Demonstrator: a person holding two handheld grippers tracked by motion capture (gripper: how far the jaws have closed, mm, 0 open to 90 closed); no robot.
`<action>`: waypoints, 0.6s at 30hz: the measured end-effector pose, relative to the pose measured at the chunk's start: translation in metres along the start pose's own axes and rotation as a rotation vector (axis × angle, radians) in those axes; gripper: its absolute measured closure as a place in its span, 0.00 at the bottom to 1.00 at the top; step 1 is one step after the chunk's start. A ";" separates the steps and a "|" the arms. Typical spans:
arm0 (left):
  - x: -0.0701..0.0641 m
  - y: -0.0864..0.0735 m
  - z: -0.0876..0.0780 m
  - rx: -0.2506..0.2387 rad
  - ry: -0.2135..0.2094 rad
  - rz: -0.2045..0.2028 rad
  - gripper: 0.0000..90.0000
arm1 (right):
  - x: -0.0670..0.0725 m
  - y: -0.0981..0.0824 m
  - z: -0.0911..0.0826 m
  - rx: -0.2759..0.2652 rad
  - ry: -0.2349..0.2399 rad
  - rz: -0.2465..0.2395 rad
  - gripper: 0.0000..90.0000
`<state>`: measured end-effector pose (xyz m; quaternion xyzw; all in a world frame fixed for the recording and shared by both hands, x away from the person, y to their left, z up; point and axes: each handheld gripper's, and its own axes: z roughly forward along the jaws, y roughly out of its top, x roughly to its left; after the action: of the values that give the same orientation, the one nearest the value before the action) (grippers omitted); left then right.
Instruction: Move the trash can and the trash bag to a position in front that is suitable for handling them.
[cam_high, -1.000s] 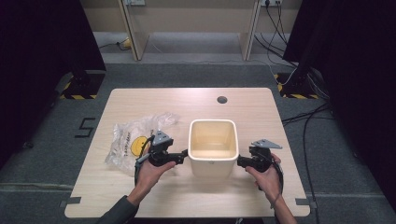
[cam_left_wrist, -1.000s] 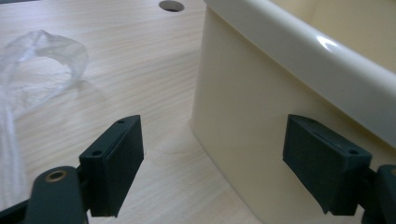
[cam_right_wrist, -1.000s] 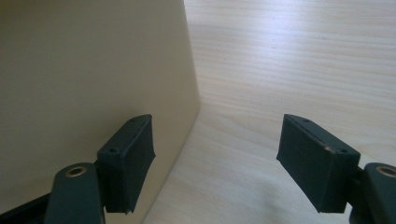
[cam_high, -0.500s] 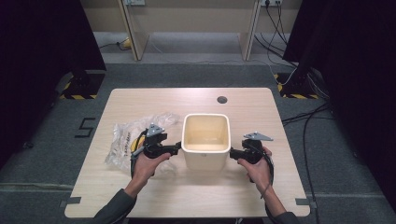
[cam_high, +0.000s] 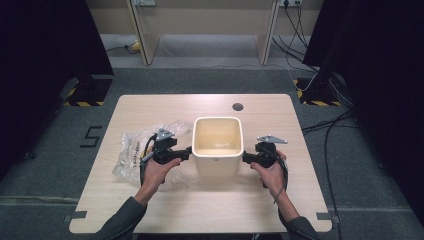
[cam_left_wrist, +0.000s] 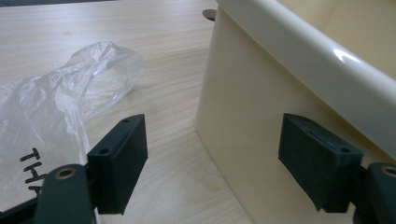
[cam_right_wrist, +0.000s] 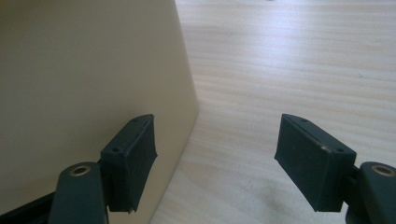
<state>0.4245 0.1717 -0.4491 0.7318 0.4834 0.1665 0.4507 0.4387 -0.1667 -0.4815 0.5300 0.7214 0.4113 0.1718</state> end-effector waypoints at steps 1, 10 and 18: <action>-0.001 -0.001 0.000 0.003 -0.001 0.004 0.27 | -0.001 0.001 0.001 -0.003 -0.003 -0.006 0.32; 0.002 -0.001 0.000 -0.006 -0.008 0.000 0.26 | -0.003 0.003 0.005 -0.010 -0.007 0.003 0.30; 0.008 -0.008 -0.016 -0.011 -0.023 -0.003 0.23 | -0.006 -0.007 -0.007 0.015 -0.012 -0.046 0.26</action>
<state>0.4127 0.1874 -0.4481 0.7304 0.4781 0.1602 0.4606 0.4319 -0.1754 -0.4840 0.5172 0.7353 0.3986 0.1817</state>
